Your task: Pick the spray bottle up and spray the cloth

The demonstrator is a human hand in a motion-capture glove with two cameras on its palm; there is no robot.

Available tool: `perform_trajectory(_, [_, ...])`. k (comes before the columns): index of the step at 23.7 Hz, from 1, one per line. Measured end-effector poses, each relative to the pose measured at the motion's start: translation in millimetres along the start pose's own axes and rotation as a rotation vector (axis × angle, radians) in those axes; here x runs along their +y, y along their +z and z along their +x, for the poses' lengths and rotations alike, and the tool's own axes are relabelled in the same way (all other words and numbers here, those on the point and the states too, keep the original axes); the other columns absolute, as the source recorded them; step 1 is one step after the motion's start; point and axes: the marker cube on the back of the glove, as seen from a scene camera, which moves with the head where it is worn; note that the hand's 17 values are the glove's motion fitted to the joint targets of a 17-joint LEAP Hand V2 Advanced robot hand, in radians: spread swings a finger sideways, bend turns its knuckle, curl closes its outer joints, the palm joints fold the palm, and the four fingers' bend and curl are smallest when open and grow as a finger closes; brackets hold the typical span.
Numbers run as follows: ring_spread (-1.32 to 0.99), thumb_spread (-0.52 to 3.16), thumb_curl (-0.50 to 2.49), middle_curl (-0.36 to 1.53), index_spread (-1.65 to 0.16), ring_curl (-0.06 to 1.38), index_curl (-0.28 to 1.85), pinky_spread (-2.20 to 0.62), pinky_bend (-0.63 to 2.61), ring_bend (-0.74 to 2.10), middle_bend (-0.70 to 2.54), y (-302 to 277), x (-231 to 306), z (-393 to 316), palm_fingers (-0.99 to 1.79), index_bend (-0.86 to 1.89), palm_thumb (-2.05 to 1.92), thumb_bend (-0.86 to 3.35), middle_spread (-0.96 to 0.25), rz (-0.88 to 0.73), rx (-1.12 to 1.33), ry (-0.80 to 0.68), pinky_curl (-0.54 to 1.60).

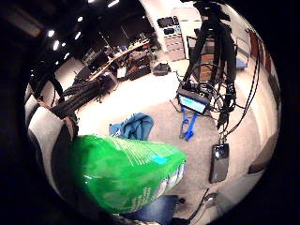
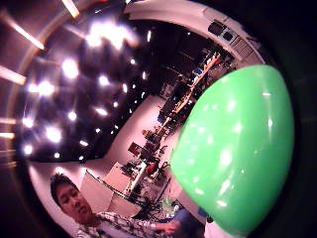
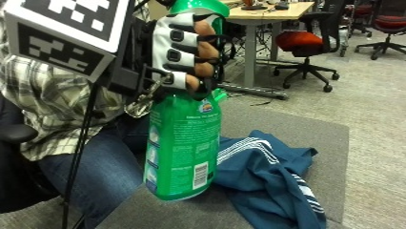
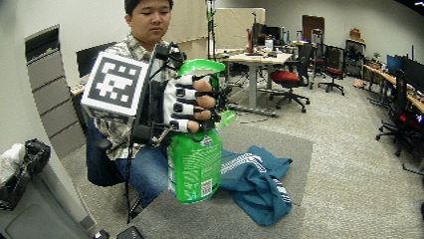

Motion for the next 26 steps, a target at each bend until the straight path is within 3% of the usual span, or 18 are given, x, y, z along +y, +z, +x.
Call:
perform_trajectory(10, [-0.22, 0.16, 0.78, 0.5, -0.24, 0.46, 0.56, -0.19, 0.41, 0.55, 0.57, 27, 2, -25, 1.34, 0.38, 1.01, -0.03, -0.18, -0.088, 0.087, -0.09, 0.38])
perform_trajectory(26, [-0.22, 0.16, 0.79, 0.5, -0.24, 0.46, 0.57, -0.19, 0.4, 0.56, 0.56, 105, 23, -38, 1.35, 0.37, 1.01, -0.03, -0.18, -0.448, 0.455, -0.252, 0.38])
